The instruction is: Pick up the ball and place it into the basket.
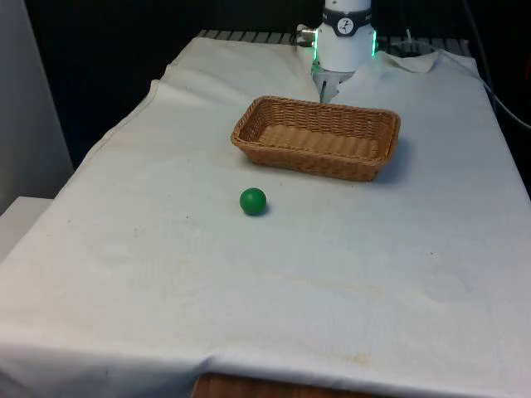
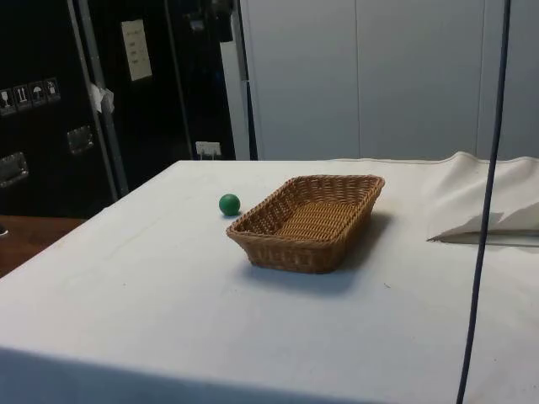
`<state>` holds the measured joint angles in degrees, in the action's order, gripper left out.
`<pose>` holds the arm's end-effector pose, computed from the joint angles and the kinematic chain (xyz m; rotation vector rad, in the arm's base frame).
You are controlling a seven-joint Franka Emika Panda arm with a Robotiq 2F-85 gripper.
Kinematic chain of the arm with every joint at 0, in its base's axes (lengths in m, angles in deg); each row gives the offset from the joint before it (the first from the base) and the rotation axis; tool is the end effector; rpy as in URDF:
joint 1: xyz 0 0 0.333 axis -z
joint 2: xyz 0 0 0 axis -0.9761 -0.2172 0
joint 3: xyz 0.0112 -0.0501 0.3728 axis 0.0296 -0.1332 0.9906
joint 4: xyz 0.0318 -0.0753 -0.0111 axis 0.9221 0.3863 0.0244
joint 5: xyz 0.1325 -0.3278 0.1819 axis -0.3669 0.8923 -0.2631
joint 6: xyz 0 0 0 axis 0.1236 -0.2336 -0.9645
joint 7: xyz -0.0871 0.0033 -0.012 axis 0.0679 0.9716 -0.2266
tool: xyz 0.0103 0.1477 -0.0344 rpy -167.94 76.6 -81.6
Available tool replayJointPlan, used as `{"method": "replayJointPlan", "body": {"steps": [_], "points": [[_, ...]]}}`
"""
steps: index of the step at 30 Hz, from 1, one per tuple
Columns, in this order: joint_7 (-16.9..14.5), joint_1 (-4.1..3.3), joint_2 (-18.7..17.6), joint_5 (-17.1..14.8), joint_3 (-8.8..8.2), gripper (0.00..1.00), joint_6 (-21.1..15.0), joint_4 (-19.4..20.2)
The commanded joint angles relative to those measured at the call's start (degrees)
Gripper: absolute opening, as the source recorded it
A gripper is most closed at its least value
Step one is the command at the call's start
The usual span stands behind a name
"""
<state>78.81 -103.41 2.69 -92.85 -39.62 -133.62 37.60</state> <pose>0.5910 -0.0208 0.4982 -3.1363 -0.0492 0.0296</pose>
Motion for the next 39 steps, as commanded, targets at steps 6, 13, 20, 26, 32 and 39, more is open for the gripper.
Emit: {"method": "replayJointPlan", "body": {"steps": [6,13,20,26,32,39], "points": [[-2.4,0.46,-1.4,-0.9,-1.15,1.00,-1.6,-0.8],[-5.0,0.69,-2.9,-1.6,-3.04,1.00,-4.4,-0.6],[-8.0,0.80,-4.2,-3.3,-5.27,1.00,-7.3,0.3],[-9.7,0.63,-5.3,-4.4,-6.88,1.00,-10.0,2.1],[-12.7,1.03,-6.9,-7.2,-8.08,1.00,-14.6,4.4],[-14.2,1.20,-8.6,-9.3,-8.65,1.00,-17.6,5.8]]}}
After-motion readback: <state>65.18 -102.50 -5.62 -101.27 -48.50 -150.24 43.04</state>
